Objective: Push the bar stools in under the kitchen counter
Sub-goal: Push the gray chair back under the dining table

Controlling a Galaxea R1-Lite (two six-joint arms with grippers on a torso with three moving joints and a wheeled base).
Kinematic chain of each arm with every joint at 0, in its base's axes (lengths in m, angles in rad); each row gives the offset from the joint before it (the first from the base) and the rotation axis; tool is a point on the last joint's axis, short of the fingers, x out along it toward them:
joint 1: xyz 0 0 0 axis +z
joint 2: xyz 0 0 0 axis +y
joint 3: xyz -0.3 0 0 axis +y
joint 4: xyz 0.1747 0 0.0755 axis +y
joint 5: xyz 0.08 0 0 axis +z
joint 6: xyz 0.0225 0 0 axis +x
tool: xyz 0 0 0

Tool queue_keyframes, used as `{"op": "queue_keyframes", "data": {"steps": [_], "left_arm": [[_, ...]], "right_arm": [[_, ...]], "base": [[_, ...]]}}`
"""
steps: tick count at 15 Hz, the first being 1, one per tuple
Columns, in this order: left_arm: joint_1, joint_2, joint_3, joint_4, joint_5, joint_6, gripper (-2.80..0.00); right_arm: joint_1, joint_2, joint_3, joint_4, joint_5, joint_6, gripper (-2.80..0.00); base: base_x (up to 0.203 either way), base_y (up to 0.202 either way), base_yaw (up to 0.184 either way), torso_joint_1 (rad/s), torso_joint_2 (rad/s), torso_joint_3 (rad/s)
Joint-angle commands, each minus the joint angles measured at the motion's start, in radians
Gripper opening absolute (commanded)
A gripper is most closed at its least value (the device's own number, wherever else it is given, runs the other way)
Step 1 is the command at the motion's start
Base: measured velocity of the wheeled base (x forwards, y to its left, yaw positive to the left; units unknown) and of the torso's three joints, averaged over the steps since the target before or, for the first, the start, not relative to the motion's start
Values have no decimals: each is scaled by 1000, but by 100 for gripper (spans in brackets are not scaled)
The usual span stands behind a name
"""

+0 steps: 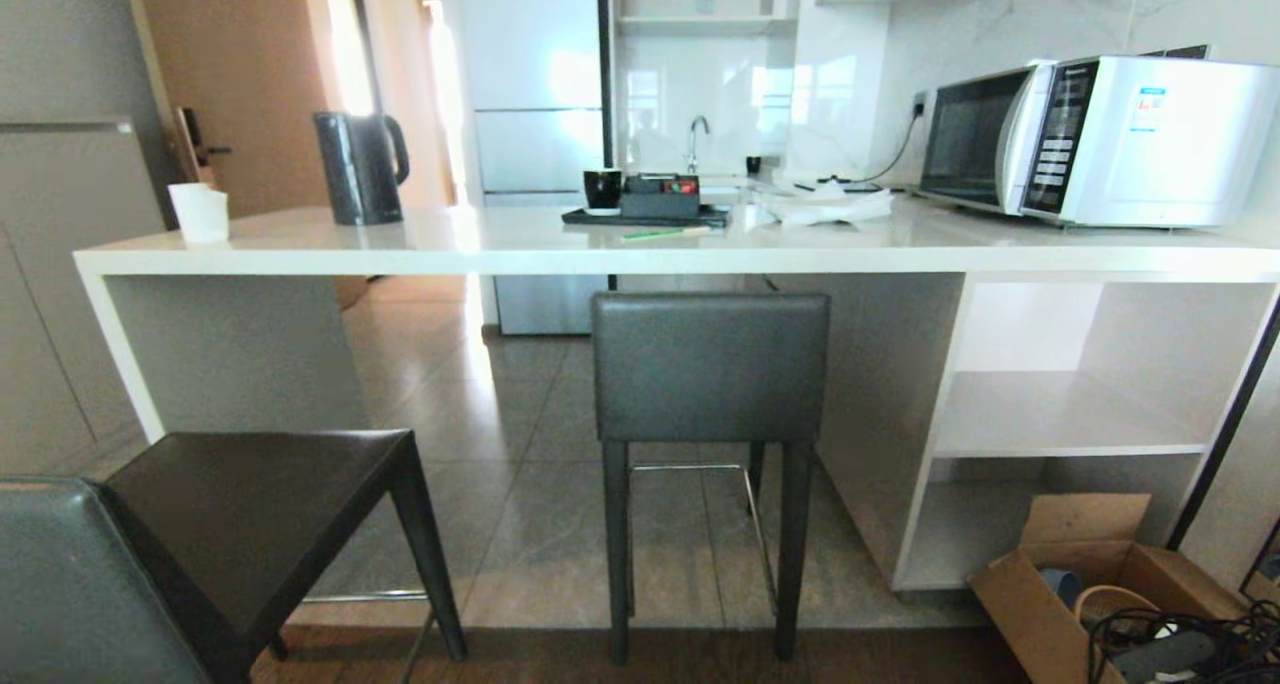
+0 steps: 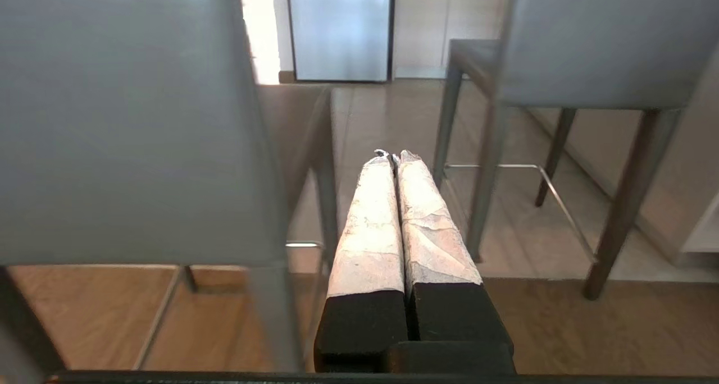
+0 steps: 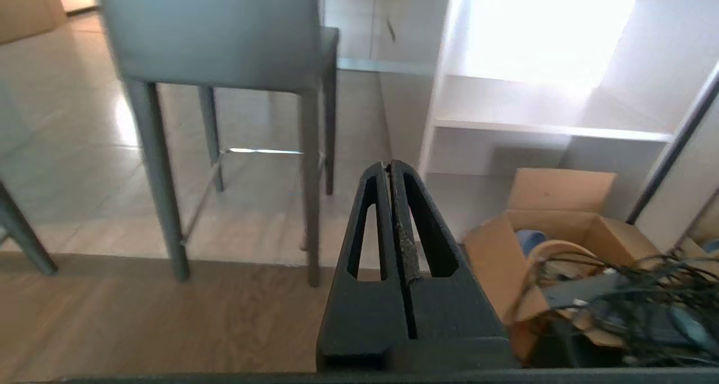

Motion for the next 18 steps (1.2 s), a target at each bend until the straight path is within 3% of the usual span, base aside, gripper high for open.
{"op": "queue_keyframes", "data": {"steps": [1, 10, 16, 18], "left_arm": [[0, 1, 0, 0, 0, 0, -280], [0, 1, 0, 0, 0, 0, -280], [0, 1, 0, 0, 0, -1, -280], [0, 1, 0, 0, 0, -1, -280]], "right_arm": [[0, 1, 0, 0, 0, -2, -280], [0, 1, 0, 0, 0, 0, -280], [0, 1, 0, 0, 0, 0, -280], [0, 1, 0, 0, 0, 1, -280]], "base": [[1, 194, -3, 0, -2, 0], [0, 193, -2, 4, 4, 2], [0, 18, 0, 1, 1, 0], [-155, -1, 0, 7, 3, -2]]}}
